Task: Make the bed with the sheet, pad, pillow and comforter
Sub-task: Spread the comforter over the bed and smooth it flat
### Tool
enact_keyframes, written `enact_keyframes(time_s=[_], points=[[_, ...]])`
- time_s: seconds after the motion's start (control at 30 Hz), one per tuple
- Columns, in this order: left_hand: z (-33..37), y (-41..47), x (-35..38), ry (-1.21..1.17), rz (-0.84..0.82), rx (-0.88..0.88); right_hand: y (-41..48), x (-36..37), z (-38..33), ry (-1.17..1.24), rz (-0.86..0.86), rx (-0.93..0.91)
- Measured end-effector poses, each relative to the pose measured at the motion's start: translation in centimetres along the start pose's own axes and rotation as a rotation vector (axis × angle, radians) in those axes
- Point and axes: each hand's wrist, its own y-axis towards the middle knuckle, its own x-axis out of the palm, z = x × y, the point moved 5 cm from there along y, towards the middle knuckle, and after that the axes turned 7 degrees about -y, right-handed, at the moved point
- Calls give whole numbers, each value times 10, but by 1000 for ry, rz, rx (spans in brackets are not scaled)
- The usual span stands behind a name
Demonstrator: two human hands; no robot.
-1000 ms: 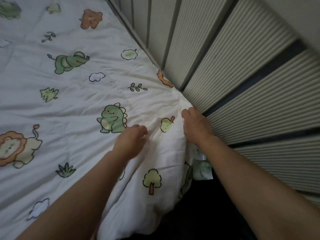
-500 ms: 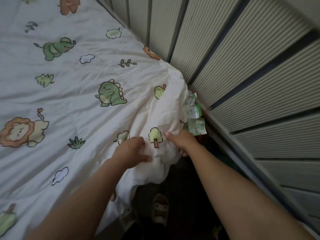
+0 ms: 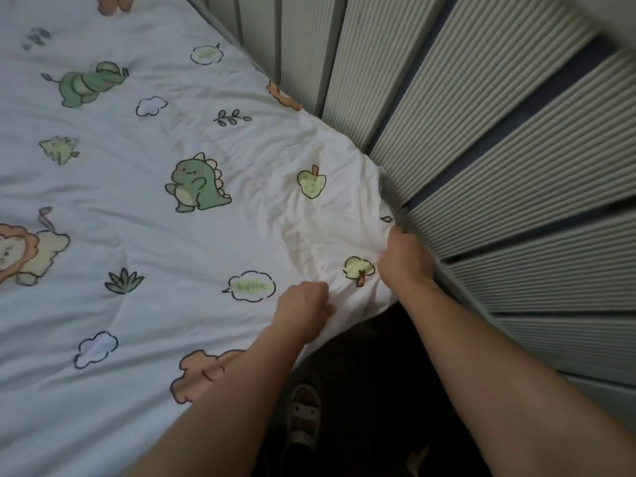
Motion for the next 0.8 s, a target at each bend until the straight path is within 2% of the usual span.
enact_keyframes(time_s=[0.2,0.4,0.47,0.53,0.6,0.7,0.8], points=[[27,26,29,95,-52,-36,13,33,44,74,-1,126],[11,43,56,77,-134,-50,40,75,35,106,-203,218],[10,45,62,42,-130,-58,49,66,26,16,-127,105],[9,45,61,-8,-123,-69,55,56,11,-35,-37,-105],[8,46,55,-36,-110,-77,60,57,-3,-60,-100,-271],[2,45,46,-56,-93,-68,68,62,-13,-54,-241,-276],[-5,43,37,-93,-52,-54,70,58,-18,-99,-258,-267]])
